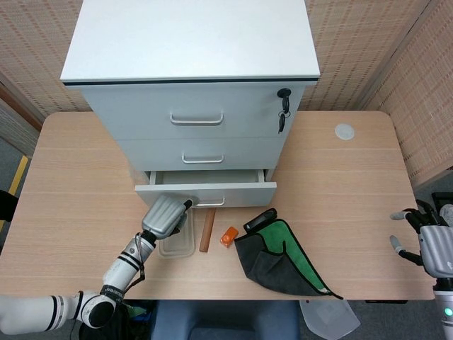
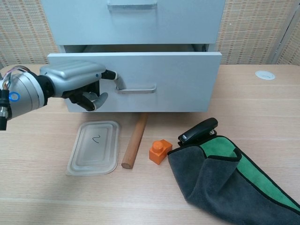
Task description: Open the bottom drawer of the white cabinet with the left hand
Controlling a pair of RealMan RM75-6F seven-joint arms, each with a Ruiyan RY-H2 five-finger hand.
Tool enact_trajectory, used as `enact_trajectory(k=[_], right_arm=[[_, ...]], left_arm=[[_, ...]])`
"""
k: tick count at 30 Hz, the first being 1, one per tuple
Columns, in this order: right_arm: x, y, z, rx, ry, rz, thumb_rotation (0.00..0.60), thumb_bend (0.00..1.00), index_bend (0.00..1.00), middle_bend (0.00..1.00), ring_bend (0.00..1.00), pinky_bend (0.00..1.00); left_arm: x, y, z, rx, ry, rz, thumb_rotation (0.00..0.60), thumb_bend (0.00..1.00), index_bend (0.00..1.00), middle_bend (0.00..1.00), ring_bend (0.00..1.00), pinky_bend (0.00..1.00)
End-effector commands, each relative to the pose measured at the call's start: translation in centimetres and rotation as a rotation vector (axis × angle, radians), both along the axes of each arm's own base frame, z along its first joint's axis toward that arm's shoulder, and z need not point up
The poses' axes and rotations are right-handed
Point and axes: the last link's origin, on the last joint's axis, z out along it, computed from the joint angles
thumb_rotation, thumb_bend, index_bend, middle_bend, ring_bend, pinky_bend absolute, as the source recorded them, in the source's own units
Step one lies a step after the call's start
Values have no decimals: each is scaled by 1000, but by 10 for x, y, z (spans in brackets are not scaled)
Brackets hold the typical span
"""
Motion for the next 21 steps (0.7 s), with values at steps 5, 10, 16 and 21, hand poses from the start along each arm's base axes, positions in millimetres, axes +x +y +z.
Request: enact_trajectory(k=[5,10,16,21], right_arm=[[0,1,-1,2,1,-2,600,270,375,335,236,292],[0,1,-1,5,2,-4,600,270,375,335,236,292],[0,1,-1,5,4,-5,600,270,375,335,236,292],[-2,2,-2,6,4,-12,600,270,375,334,236,292]], left_arm=[[1,-11,3,-6,-1,-9,600,628,263,1000,1000,1000],[3,-21,4,-19,-2,-14,600,628,264,1000,1000,1000],[4,-30,4,-31,5,-19,600,629,264,1000,1000,1000],[6,-39,4,-45,7,-23,600,628,269,1000,1000,1000]])
